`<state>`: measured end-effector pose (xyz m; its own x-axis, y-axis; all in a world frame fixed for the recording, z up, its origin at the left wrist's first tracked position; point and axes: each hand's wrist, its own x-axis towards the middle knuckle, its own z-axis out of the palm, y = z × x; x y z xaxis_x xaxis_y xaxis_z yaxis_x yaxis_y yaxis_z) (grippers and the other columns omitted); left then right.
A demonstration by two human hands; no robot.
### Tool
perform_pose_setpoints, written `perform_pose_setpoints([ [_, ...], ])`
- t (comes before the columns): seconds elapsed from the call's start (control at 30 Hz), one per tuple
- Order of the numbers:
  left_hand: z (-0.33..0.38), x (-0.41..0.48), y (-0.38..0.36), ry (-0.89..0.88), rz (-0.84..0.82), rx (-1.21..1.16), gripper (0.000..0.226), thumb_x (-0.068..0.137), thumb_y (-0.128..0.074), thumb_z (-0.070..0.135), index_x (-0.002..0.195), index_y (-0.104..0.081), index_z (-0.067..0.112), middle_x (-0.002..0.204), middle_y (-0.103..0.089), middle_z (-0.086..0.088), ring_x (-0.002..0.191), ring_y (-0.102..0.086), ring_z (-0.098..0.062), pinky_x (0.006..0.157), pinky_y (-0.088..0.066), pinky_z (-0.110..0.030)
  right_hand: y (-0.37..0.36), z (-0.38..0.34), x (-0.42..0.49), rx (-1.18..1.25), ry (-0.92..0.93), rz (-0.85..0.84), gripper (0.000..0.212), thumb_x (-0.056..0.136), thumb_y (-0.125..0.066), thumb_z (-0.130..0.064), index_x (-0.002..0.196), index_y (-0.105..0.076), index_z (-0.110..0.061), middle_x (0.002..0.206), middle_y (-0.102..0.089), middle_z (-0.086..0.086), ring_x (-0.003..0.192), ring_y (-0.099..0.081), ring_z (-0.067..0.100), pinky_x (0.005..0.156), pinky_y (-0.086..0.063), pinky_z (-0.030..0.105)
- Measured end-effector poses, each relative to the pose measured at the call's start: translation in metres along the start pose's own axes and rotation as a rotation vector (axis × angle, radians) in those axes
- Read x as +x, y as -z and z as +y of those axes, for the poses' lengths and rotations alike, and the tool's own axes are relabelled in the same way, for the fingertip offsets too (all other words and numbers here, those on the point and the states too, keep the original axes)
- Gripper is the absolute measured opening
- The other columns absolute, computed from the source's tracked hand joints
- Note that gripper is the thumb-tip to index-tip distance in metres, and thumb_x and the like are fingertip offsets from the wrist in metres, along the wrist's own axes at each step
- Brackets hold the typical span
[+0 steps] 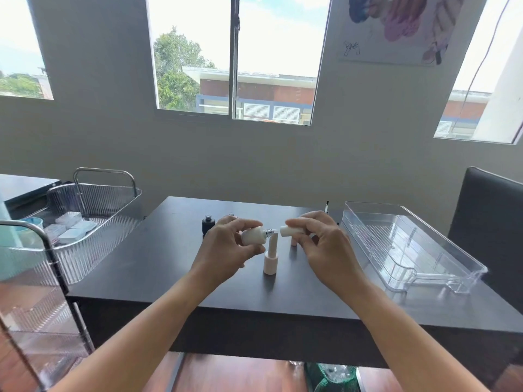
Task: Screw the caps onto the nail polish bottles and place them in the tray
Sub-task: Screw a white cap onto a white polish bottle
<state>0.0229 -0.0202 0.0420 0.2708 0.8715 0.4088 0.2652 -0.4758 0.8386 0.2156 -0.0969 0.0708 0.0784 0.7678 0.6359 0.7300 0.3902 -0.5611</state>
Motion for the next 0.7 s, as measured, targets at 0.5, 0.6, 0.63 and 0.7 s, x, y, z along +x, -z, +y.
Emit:
perform_pose_setpoints([
  [0.5, 0.003, -0.004, -0.003, 0.004, 0.014, -0.008, 0.043, 0.069, -0.089, 0.015, 0.099, -0.071, 0.040, 0.095, -0.073, 0.002, 0.075, -0.069, -0.008, 0.051, -0.058, -0.022, -0.005, 0.011, 0.003, 0.239, -0.230, 0.027, 0.017, 0.087, -0.071, -0.014, 0.103, -0.073, -0.019, 0.078, -0.073, -0.006, 0.058, -0.063, -0.001, 0.057, -0.051, 0.013],
  [0.6, 0.006, -0.006, -0.004, -0.022, 0.021, 0.007, 0.045, 0.070, -0.089, 0.014, 0.095, -0.068, 0.045, 0.099, -0.071, 0.003, 0.077, -0.068, -0.006, 0.050, -0.057, -0.021, -0.008, 0.015, 0.002, 0.203, -0.227, 0.007, 0.008, 0.089, -0.069, -0.025, 0.094, -0.073, -0.021, 0.073, -0.072, -0.006, 0.065, -0.065, 0.004, 0.060, -0.054, 0.023],
  [0.63, 0.006, -0.006, -0.004, -0.029, 0.024, 0.013, 0.045, 0.071, -0.088, 0.014, 0.095, -0.067, 0.046, 0.100, -0.071, 0.004, 0.077, -0.067, -0.006, 0.050, -0.057, -0.021, -0.008, 0.016, 0.003, 0.192, -0.222, -0.003, 0.012, 0.089, -0.067, -0.032, 0.090, -0.073, -0.021, 0.071, -0.071, -0.005, 0.064, -0.064, 0.006, 0.060, -0.054, 0.027],
  [0.7, 0.008, -0.007, -0.004, -0.038, 0.026, 0.012, 0.046, 0.070, -0.089, 0.014, 0.095, -0.067, 0.046, 0.101, -0.070, 0.005, 0.077, -0.066, -0.006, 0.050, -0.058, -0.022, -0.009, 0.018, 0.003, 0.151, -0.211, -0.020, 0.034, 0.088, -0.058, -0.053, 0.080, -0.070, -0.021, 0.066, -0.068, -0.006, 0.060, -0.060, 0.008, 0.059, -0.051, 0.031],
])
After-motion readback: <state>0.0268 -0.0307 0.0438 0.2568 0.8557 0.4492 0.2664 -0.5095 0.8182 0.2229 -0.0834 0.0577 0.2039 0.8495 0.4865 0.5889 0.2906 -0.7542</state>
